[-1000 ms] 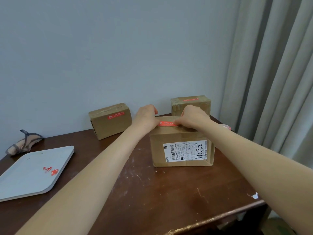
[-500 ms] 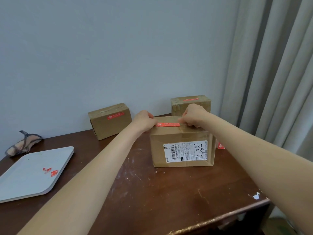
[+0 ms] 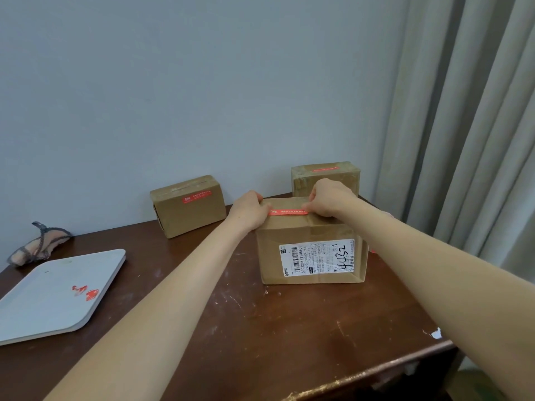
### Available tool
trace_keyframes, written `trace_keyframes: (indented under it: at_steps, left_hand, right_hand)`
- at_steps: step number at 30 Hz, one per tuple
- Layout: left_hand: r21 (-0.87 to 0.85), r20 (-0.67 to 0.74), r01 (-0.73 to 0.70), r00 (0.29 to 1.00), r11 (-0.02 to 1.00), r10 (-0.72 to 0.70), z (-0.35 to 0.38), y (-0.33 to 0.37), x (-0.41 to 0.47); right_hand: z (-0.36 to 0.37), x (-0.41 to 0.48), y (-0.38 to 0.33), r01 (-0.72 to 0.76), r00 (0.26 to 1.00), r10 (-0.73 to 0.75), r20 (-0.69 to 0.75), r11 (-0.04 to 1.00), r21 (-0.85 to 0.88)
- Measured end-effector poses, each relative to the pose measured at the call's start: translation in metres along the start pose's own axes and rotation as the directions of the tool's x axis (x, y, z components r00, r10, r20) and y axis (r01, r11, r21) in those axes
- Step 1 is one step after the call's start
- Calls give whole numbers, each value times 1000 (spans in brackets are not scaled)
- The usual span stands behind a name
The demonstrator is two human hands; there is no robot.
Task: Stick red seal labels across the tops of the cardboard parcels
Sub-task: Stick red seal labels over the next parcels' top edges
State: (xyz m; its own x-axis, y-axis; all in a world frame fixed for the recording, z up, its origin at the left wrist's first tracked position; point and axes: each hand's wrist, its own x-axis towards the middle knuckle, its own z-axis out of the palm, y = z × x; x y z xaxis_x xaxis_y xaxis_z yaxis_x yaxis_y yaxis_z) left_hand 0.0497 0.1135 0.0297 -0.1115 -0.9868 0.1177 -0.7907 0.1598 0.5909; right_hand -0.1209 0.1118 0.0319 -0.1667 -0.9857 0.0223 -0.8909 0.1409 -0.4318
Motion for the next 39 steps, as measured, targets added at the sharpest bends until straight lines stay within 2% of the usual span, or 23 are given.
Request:
trace_keyframes:
  at_steps: [4,8,11,15,18,25,28,36,39]
  left_hand:
    - [-36,19,-4,1000,999,5,1,-2,-6]
    - [-20,41,29,999,999,-28,3,-1,-5]
    - [-21,38,27,999,999,-27,0,-2,-1]
    - [-282,86,98,993,954,-76,-1,-7,3]
    - [-343,121,118,989,932,-80,-2,-7,3]
    - [-277,107,74,993,958,-46,-3,-7,-5]
    - [-222,79,84,995,971,-68,-2,-8,-4]
    - [-293,38,103,995,951,-95,-2,-12,2]
    - [-203,22,91,996,975,-88,0,-8,1]
  right_hand:
    - [-7,-11,-6,39,999,-39,12,998,43]
    - [-3,-19,-14,35,999,-35,5,998,-60]
    - [-1,-18,-11,31,1000,-30,10,998,-48]
    - [-5,-12,-8,10,999,-9,52,1000,-20]
    - [-7,-9,-9,11,997,-10,77,1000,-10]
    - [-8,-11,-7,8,998,-11,54,999,47]
    - [-6,-17,-11,9,999,-9,46,1000,-3]
    - [-7,-8,-4,3,1000,-4,28,999,36]
    - [-4,-11,-7,4,1000,-4,3,1000,-13]
